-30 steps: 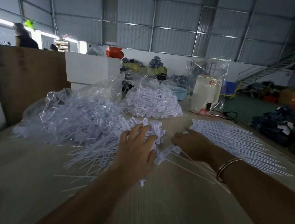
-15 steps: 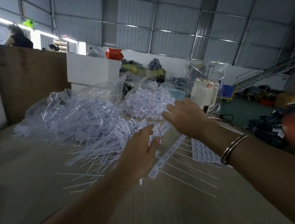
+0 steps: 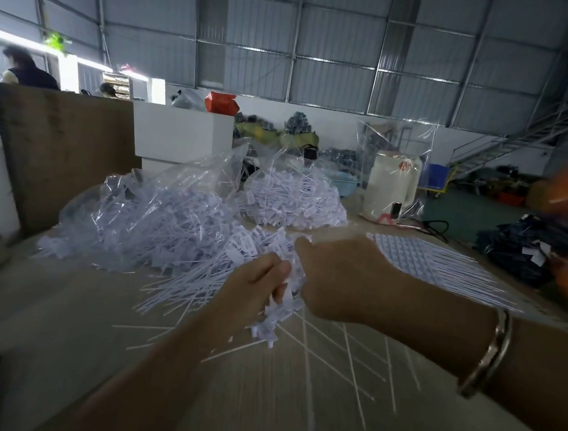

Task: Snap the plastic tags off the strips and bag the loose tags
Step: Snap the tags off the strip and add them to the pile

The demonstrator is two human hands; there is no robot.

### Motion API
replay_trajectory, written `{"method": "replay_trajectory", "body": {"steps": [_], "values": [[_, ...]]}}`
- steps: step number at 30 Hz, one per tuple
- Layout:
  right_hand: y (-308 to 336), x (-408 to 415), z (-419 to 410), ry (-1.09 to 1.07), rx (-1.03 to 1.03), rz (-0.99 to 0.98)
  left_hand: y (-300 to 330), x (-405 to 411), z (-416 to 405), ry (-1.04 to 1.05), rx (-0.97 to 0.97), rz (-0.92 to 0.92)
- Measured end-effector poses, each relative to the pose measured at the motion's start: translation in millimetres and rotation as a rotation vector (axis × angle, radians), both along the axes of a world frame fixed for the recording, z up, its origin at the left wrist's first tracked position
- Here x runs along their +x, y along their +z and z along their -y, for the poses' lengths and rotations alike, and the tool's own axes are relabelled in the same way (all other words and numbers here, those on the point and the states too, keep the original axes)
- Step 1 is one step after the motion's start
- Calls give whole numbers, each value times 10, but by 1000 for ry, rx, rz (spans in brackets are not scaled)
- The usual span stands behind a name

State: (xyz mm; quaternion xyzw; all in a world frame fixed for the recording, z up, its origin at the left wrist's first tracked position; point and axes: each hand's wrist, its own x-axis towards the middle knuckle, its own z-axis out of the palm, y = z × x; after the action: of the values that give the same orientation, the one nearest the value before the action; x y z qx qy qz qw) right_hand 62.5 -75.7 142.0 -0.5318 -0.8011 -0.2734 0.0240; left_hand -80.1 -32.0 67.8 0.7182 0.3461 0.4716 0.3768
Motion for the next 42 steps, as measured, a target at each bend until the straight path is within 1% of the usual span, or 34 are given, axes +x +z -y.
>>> {"method": "replay_trajectory", "body": {"steps": [1, 2, 5, 6, 8, 9, 10, 12, 13, 14, 15, 16, 17, 20, 22, 24, 25, 26, 27, 29, 30, 31, 32, 33, 36, 37, 39, 41, 42], "values": [[-70, -4, 18, 1, -6, -25, -15, -40, 16, -15, 14, -33], [-129, -5, 26, 0, 6, 0, -40, -67, 25, -28, 35, -49], [-233, 23, 3, 28, 152, 160, -102, -90, 64, -1, 87, -28], [-217, 28, 0, 58, 197, 172, -139, -79, 65, 12, 72, 2], [-127, 71, -51, 102, 197, 153, -205, -43, 62, -25, -24, 40], [-44, 95, -76, 88, 187, 166, -247, -24, 74, -60, -46, -9], [73, 108, -89, 69, 211, 194, -291, -9, 84, -79, 22, -133], [329, 138, -103, 18, 322, 263, -416, 39, 42, -71, 384, -482], [453, 144, -104, -25, 340, 306, -464, 84, 24, -77, 534, -650], [563, 143, -94, -52, 347, 351, -501, 141, -2, -74, 602, -792], [665, 128, -74, -58, 366, 399, -530, 207, -33, -66, 615, -904], [762, 94, -35, -64, 395, 440, -567, 272, -75, -61, 615, -971], [856, 52, 22, -70, 424, 479, -597, 338, -109, -52, 623, -1006], [1035, -62, 227, -64, 463, 579, -641, 540, -195, 25, 632, -1019], [1058, -137, 358, -43, 439, 627, -631, 676, -230, 32, 581, -1026], [989, -200, 450, -3, 353, 616, -601, 780, -259, -14, 498, -1002], [913, -218, 471, 16, 275, 577, -580, 797, -274, -40, 435, -928], [800, -209, 469, 42, 191, 524, -531, 786, -268, -50, 341, -777], [669, -178, 439, 63, 103, 461, -474, 760, -257, -32, 237, -572], [352, -45, 325, 87, -45, 340, -381, 636, -265, 79, 35, -296], [174, 40, 244, 87, -98, 276, -340, 540, -255, 101, -104, -172], [0, 112, 164, 59, -157, 215, -305, 451, -212, 45, -258, 5], [-168, 173, 83, 30, -212, 147, -303, 374, -187, -18, -335, 92], [-329, 216, 12, 17, -258, 56, -290, 296, -145, -52, -329, 74], [-770, 272, -150, 52, -324, -296, -367, 122, -87, 34, -35, -352], [-879, 275, -176, 74, -313, -424, -382, 82, -75, 51, 51, -436], [-1033, 273, -184, 105, -258, -634, -396, 25, -78, 77, 174, -521], [-1098, 270, -166, 125, -205, -757, -408, -21, -84, 75, 225, -559], [-1118, 273, -159, 140, -202, -789, -425, -44, -97, 53, 230, -558]]}}
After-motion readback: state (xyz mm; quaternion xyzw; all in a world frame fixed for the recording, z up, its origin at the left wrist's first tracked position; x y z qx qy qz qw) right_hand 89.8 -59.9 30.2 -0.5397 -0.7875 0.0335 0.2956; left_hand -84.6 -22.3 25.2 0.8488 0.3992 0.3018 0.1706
